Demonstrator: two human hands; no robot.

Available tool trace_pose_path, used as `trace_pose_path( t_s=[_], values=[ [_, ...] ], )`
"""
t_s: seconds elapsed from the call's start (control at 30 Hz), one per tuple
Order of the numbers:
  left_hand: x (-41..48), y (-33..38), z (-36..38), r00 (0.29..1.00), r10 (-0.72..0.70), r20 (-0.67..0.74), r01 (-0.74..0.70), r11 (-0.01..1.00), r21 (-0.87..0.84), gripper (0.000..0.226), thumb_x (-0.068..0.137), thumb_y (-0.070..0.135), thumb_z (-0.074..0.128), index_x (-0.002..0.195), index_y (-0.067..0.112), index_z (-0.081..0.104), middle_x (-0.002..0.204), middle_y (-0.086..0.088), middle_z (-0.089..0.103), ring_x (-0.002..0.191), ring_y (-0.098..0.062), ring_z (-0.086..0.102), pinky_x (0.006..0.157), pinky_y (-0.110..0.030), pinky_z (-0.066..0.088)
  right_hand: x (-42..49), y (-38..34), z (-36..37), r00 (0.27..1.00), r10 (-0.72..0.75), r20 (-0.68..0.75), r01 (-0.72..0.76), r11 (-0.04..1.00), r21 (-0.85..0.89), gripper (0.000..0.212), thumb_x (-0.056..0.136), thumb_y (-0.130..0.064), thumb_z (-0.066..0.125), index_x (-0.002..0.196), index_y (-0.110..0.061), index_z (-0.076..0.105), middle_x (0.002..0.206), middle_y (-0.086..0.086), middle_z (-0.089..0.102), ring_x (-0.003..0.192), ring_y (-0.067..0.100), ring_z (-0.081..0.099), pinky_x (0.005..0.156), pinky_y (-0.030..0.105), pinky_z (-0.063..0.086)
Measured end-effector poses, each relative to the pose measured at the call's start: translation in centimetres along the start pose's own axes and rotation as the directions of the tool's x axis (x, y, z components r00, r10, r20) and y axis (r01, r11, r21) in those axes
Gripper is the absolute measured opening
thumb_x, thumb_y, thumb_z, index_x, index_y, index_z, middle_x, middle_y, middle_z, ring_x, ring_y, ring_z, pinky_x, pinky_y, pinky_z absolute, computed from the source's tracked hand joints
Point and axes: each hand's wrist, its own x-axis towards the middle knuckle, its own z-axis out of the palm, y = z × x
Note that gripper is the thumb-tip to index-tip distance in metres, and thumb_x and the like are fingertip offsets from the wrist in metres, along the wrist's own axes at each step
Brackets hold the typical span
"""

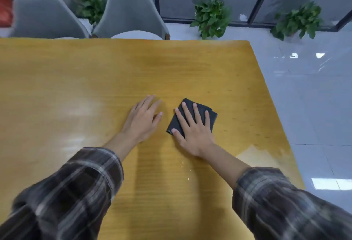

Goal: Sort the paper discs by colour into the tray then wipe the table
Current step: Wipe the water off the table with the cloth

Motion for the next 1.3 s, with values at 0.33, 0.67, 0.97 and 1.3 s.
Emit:
trace_pose_path(
  t_s=[0.33,0.67,0.97,1.3],
  values=[
    [-14.0,-7.1,-0.9,0.954,-0.295,-0.049,0.295,0.955,-0.021,0.052,0.109,0.038,0.042,0.157,0.017,0.039,0.167,-0.006,0.029,0.153,-0.028,0.029,0.121,-0.05,0.033,-8.9,0.1,1.5,0.995,-0.1,0.007,0.1,0.995,0.008,0.077,0.096,-0.072,0.017,0.161,-0.04,-0.009,0.167,-0.01,-0.027,0.154,0.017,-0.028,0.126,0.055,-0.007],
    [-15.9,-12.5,-1.8,0.947,-0.302,-0.107,0.301,0.953,-0.033,0.049,0.11,0.032,0.039,0.155,0.014,0.043,0.166,-0.007,0.033,0.152,-0.027,0.03,0.121,-0.049,0.032,0.6,-9.0,0.9,0.995,0.096,0.01,-0.096,0.995,0.028,0.089,0.094,-0.081,0.007,0.161,-0.029,-0.017,0.167,0.001,-0.029,0.154,0.022,-0.027,0.124,0.055,-0.013],
    [-18.5,-15.0,-1.8,0.95,-0.237,-0.203,0.214,0.968,-0.128,0.043,0.108,0.004,0.044,0.151,0.001,0.048,0.162,-0.014,0.04,0.151,-0.03,0.037,0.123,-0.044,0.034,-5.3,-18.9,4.3,0.97,-0.243,-0.012,0.243,0.97,-0.012,0.07,0.104,-0.066,0.011,0.163,-0.033,-0.007,0.17,-0.006,-0.018,0.156,0.019,-0.019,0.126,0.055,-0.003],
    [-18.4,-14.5,-0.3,0.958,-0.187,-0.219,0.16,0.978,-0.135,0.046,0.106,0.004,0.043,0.152,0.004,0.047,0.162,-0.014,0.04,0.154,-0.031,0.031,0.123,-0.05,0.032,-5.6,-11.8,3.1,0.999,-0.032,0.001,0.032,0.999,-0.039,0.068,0.098,-0.073,0.003,0.159,-0.047,-0.01,0.169,-0.015,-0.019,0.156,0.015,-0.019,0.126,0.055,-0.005]
  ],
)
